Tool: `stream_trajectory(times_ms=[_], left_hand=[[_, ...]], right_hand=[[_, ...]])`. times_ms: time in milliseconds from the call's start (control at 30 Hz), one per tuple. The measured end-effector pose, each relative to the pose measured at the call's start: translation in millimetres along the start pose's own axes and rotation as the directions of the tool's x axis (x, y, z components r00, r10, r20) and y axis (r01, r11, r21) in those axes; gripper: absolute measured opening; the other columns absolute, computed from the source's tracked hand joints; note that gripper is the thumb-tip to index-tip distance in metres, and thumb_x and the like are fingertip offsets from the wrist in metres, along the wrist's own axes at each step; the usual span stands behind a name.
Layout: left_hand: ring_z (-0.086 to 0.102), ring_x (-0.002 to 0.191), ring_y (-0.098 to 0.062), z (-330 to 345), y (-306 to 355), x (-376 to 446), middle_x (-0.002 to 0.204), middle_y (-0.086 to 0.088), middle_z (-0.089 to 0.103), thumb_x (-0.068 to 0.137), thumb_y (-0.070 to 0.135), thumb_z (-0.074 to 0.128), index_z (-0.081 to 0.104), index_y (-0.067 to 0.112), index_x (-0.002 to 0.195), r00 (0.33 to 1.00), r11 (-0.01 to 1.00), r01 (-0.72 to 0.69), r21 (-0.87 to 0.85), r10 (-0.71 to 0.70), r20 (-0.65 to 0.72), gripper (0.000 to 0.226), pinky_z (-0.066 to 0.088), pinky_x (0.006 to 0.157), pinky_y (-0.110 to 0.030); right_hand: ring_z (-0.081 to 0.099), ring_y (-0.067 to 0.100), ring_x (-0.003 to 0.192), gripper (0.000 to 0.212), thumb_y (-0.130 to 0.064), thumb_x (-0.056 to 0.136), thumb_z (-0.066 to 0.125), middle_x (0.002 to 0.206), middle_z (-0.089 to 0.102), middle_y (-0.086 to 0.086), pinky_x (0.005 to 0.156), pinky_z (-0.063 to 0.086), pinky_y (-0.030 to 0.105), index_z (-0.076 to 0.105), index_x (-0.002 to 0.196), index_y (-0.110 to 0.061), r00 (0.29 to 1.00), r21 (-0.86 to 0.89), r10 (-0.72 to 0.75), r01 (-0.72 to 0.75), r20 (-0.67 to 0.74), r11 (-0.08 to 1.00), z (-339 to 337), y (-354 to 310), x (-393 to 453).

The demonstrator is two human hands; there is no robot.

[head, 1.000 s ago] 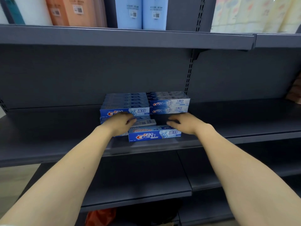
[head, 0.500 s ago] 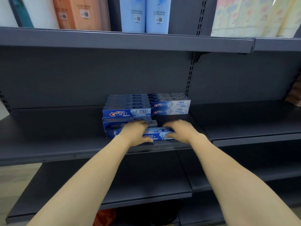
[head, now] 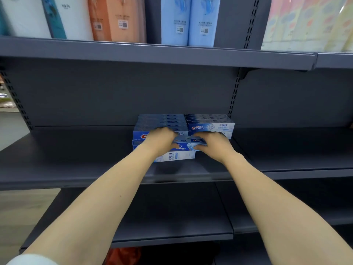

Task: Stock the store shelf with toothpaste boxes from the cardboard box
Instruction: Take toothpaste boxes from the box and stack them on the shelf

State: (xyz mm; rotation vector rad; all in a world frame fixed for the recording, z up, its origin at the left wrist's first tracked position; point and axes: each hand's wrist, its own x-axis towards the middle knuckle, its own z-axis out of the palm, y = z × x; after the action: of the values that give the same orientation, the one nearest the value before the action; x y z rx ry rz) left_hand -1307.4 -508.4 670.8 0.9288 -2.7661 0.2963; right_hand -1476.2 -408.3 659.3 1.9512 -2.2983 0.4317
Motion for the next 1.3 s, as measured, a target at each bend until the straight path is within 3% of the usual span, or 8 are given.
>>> stream_trajectory(times_ms=[133,267,500,733,1000,1100,1200,1300], left_hand=[[0.059,0.1,-0.028,2,-20,-1,0.109,-0.008,0.064,0.092,0.039,0.054,0.056,0.012,0.112,0.997,0.996,0.079,0.029,-0.079,-0.007,0.033,0.048,0.076,-0.032],[0.057,0.107,-0.028,13,-36,-6,0.119,-0.009,0.061,0.095,0.039,0.048,0.048,0.017,0.131,0.996,0.995,0.082,0.05,-0.083,0.015,0.041,0.048,0.08,-0.033],[0.054,0.112,-0.023,32,-48,-6,0.123,-0.004,0.057,0.099,0.03,0.041,0.05,0.01,0.125,0.996,0.996,0.086,0.016,-0.086,0.011,0.034,0.047,0.077,-0.032],[0.042,0.128,-0.019,45,-57,-1,0.136,-0.003,0.048,0.1,0.032,0.04,0.047,0.009,0.132,0.996,0.995,0.089,-0.042,-0.09,-0.011,0.04,0.045,0.09,-0.033],[0.044,0.126,-0.018,50,-68,5,0.135,0.001,0.049,0.099,0.029,0.043,0.049,0.011,0.129,0.994,0.989,0.092,-0.115,-0.098,-0.053,0.036,0.046,0.084,-0.034],[0.028,0.137,-0.015,56,-69,5,0.142,0.003,0.042,0.1,0.03,0.04,0.042,0.011,0.137,0.994,0.992,0.094,-0.079,-0.098,-0.052,0.041,0.045,0.092,-0.035],[0.015,0.143,-0.019,57,-64,4,0.149,0.001,0.032,0.1,0.029,0.039,0.038,0.012,0.14,0.993,0.99,0.121,-0.07,-0.122,-0.004,0.043,0.044,0.096,-0.041],[0.01,0.144,-0.026,52,-60,1,0.158,-0.002,0.007,0.098,0.028,0.045,0.049,0.015,0.133,0.98,0.973,0.193,-0.127,-0.198,-0.03,0.037,0.043,0.097,-0.045]], right_hand=[[0.053,0.024,0.118,0.048,-0.035,0.094,0.053,0.135,0.055,0.0,0.098,0.038,0.032,0.043,0.139,-0.024,0.999,-0.062,-0.019,0.016,-0.049,0.998,6,-23,13],[0.052,0.025,0.119,0.047,-0.036,0.095,0.051,0.137,0.053,0.0,0.103,0.033,0.032,0.042,0.139,-0.023,0.998,-0.111,-0.041,0.036,-0.041,0.993,19,-33,26],[0.042,0.022,0.131,0.044,-0.031,0.096,0.048,0.143,0.047,-0.001,0.11,0.027,0.033,0.043,0.139,-0.022,0.997,-0.115,-0.072,0.069,-0.026,0.991,44,-35,41],[0.032,0.02,0.137,0.045,-0.025,0.097,0.049,0.147,0.04,0.0,0.11,0.033,0.032,0.043,0.141,-0.017,0.995,-0.106,-0.103,0.1,-0.017,0.989,52,-34,54],[0.033,0.021,0.135,0.045,-0.023,0.095,0.052,0.143,0.045,0.001,0.105,0.039,0.034,0.045,0.139,-0.015,0.996,-0.097,-0.065,0.059,-0.064,0.994,62,-37,66],[0.032,0.022,0.136,0.046,-0.021,0.094,0.054,0.143,0.045,0.002,0.105,0.039,0.037,0.046,0.139,-0.015,0.995,-0.083,-0.034,0.026,-0.095,0.996,64,-39,65],[0.026,0.023,0.139,0.05,-0.021,0.095,0.051,0.147,0.038,0.001,0.111,0.028,0.038,0.04,0.143,-0.018,0.996,-0.138,0.007,-0.02,-0.092,0.99,65,-45,63],[0.023,0.025,0.139,0.055,-0.019,0.093,0.051,0.149,0.032,0.004,0.112,0.021,0.041,0.033,0.145,-0.018,0.996,-0.223,0.045,-0.061,-0.077,0.973,68,-51,60]])
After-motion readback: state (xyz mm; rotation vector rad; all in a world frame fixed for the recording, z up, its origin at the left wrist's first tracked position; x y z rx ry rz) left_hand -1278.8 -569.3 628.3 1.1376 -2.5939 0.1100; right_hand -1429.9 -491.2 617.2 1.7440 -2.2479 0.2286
